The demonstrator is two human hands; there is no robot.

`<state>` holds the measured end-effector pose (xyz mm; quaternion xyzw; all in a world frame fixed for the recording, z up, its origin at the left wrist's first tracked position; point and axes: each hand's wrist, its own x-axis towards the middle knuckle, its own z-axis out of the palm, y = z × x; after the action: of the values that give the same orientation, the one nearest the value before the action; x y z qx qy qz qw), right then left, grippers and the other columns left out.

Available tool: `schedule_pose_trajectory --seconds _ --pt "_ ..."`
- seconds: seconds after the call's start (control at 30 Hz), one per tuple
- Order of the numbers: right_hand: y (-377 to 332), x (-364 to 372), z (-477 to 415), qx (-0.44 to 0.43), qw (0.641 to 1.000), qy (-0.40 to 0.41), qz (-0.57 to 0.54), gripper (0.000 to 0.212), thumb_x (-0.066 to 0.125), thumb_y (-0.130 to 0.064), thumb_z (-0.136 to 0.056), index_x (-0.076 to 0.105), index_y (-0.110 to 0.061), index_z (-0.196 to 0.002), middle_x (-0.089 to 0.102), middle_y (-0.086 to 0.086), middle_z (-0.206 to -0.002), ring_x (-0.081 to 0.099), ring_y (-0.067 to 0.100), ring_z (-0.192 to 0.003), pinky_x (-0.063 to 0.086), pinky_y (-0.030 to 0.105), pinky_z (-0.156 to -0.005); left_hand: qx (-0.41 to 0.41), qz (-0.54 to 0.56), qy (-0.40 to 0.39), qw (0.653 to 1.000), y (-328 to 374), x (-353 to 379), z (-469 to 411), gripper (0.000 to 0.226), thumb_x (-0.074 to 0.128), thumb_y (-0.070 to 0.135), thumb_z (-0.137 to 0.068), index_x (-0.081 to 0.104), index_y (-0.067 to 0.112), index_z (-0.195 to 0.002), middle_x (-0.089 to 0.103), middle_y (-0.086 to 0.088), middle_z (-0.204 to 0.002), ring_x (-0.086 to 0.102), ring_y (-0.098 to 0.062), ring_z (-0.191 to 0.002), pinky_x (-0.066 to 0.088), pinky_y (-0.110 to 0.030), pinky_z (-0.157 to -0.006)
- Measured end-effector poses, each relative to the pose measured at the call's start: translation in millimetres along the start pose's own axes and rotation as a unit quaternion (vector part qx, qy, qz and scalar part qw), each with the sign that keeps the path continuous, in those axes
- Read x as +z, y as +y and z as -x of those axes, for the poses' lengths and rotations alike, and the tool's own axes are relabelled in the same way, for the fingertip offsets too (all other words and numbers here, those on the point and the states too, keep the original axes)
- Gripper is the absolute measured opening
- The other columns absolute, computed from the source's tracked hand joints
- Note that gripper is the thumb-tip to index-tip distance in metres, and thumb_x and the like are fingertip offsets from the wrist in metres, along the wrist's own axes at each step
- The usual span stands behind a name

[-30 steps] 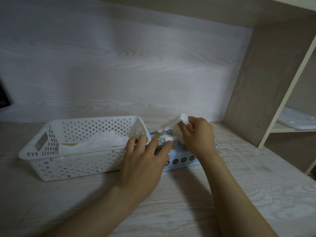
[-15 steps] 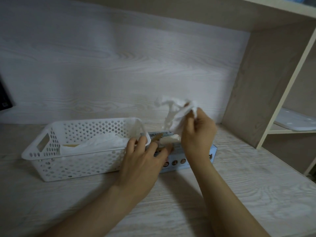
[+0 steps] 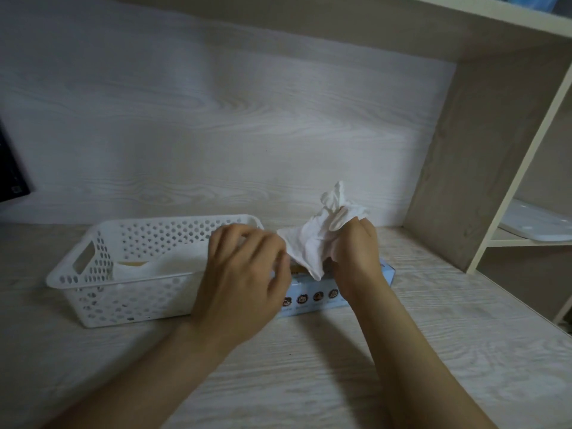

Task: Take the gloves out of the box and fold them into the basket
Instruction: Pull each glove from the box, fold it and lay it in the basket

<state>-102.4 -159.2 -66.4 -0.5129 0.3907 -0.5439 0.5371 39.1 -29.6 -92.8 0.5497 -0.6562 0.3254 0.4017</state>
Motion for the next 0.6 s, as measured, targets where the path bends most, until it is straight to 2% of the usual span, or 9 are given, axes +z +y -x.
schedule_pose_trajectory --seconds 0.07,0.13,0.2,0.3,0.37,0.43,0.5,0.57,0.6 --pt "-3.5 2.2 2.2 0.031 0.998 -0.044 -0.013 0.043 0.041 -0.017 -0.081 0.071 -0.016 -0.113 0.076 0.008 -0.114 0.071 0.035 -0.111 0.055 0.055 -0.101 -0.044 0.034 0.007 0.998 -11.5 -4.5 -6.3 0.014 0.056 0.023 -0.098 0.064 0.012 -0.101 0.062 -0.003 -0.104 0.056 -0.024 -0.098 0.045 -0.042 -0.088" --pt "-4.4 6.6 8.0 0.049 0.991 -0.109 -0.061 0.041 0.04 -0.01 -0.091 0.071 -0.009 -0.117 0.074 0.008 -0.112 0.071 0.034 -0.112 0.055 0.048 -0.1 -0.084 0.066 0.006 0.994 -23.9 -8.5 -10.0 0.019 0.055 0.023 -0.1 0.064 0.009 -0.11 0.062 -0.004 -0.111 0.058 -0.022 -0.102 0.049 -0.038 -0.089" --pt "-2.4 8.4 11.8 0.055 0.98 -0.164 -0.099 0.037 0.045 -0.011 -0.094 0.07 -0.002 -0.121 0.071 0.008 -0.107 0.069 0.039 -0.12 0.05 0.055 -0.112 -0.106 0.068 -0.004 0.992 -33.3 -13.5 -13.3 0.023 0.052 0.026 -0.103 0.065 0.01 -0.112 0.067 -0.002 -0.107 0.062 -0.02 -0.098 0.048 -0.033 -0.088" --pt "-9.5 16.1 24.4 0.023 0.955 -0.266 -0.127 0.026 0.045 -0.002 -0.094 0.067 -0.006 -0.106 0.074 0.001 -0.092 0.075 0.02 -0.09 0.057 0.037 -0.093 -0.134 0.041 -0.041 0.989 -41.1 -21.9 -17.8 0.032 0.045 0.036 -0.107 0.067 0.016 -0.117 0.074 0.002 -0.102 0.067 -0.019 -0.092 0.049 -0.037 -0.089" --pt "-14.6 25.0 32.8 0.016 0.936 -0.317 -0.151 0.019 0.049 -0.004 -0.098 0.064 -0.006 -0.108 0.074 0.002 -0.095 0.072 0.016 -0.088 0.058 0.03 -0.083 -0.184 0.091 -0.049 0.977 -43.3 -26.8 -22.8 0.034 0.045 0.041 -0.108 0.068 0.018 -0.119 0.075 0.006 -0.102 0.069 -0.014 -0.093 0.053 -0.034 -0.085" --pt "-16.2 35.1 33.0 0.005 0.918 -0.357 -0.173 0.027 0.04 0.0 -0.102 0.062 -0.011 -0.091 0.069 -0.005 -0.072 0.068 0.01 -0.074 0.053 0.029 -0.081 -0.26 0.166 -0.042 0.95 -45.1 -31.4 -29.9 0.028 0.053 0.043 -0.103 0.071 0.022 -0.108 0.074 0.011 -0.094 0.066 -0.003 -0.085 0.05 -0.019 -0.074" --pt "-24.0 50.0 36.4 -0.003 0.907 -0.391 -0.157 0.037 0.041 0.007 -0.087 0.058 -0.018 -0.066 0.061 -0.006 -0.058 0.062 0.016 -0.065 0.045 0.04 -0.084 -0.354 0.26 -0.04 0.898 -55.8 -35.1 -38.2 0.025 0.065 0.042 -0.098 0.071 0.019 -0.09 0.071 0.004 -0.081 0.064 -0.006 -0.074 0.049 -0.025 -0.07" --pt "-31.4 62.3 33.4 -0.013 0.904 -0.399 -0.152 0.01 0.051 -0.005 -0.063 0.058 -0.007 -0.07 0.064 0.006 -0.078 0.06 0.03 -0.078 0.042 0.047 -0.084 -0.415 0.343 -0.024 0.843 -69.5 -37.8 -47.3 0.034 0.072 0.04 -0.084 0.066 0.007 -0.083 0.065 -0.011 -0.076 0.059 -0.017 -0.071 0.048 -0.037 -0.07" --pt "-36.5 69.5 30.8 -0.002 0.903 -0.398 -0.159 0.024 0.054 -0.01 -0.059 0.058 -0.002 -0.081 0.063 0.011 -0.09 0.06 0.033 -0.087 0.048 0.044 -0.085 -0.433 0.363 -0.01 0.825 -78.2 -40.6 -51.8 0.037 0.072 0.037 -0.078 0.063 0.001 -0.083 0.06 -0.012 -0.074 0.055 -0.019 -0.071 0.045 -0.038 -0.069"
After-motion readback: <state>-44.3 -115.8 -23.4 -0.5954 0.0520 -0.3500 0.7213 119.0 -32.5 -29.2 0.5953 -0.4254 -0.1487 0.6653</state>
